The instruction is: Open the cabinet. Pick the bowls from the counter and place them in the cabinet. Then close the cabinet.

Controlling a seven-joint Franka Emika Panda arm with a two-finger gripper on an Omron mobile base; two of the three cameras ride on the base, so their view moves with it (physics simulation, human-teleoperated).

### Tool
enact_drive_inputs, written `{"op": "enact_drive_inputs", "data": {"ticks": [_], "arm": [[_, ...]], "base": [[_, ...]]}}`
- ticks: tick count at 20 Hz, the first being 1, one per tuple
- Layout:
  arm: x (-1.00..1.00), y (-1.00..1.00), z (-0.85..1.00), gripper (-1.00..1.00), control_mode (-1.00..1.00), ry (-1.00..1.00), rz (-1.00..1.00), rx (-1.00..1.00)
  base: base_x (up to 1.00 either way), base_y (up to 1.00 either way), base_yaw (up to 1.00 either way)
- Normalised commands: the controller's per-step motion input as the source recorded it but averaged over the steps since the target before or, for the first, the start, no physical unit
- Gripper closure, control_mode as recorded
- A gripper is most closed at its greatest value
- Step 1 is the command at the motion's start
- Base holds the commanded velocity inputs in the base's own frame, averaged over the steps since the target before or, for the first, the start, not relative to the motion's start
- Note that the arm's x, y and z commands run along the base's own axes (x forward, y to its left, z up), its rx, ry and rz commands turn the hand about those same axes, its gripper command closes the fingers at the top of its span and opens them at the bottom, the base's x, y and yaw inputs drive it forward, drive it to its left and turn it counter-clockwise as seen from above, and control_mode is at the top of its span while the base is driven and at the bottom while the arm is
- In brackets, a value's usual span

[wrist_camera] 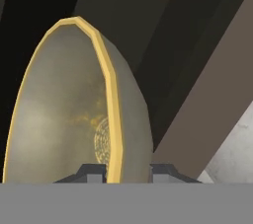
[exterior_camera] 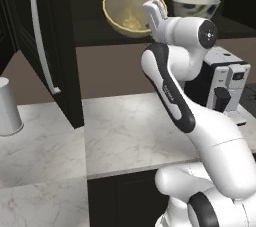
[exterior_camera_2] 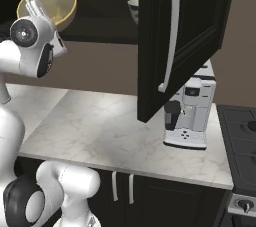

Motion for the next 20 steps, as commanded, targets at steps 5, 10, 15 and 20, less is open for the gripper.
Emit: {"op": "enact_drive_inputs", "data": {"ticks": [5,10,15,20], "arm": [[0.67,0.1,-0.16,1.0,-1.0,0.01,0.0,0.0],[0.57,0.13,-0.28,1.0,-1.0,0.0,0.0,0.0],[0.58,0.15,-0.2,1.0,-1.0,0.0,0.0,0.0],[0.6,0.13,-0.02,1.0,-1.0,0.0,0.0,0.0]], "base": [[0.0,0.0,0.0],[0.0,0.0,0.0],[0.0,0.0,0.0],[0.0,0.0,0.0]]}}
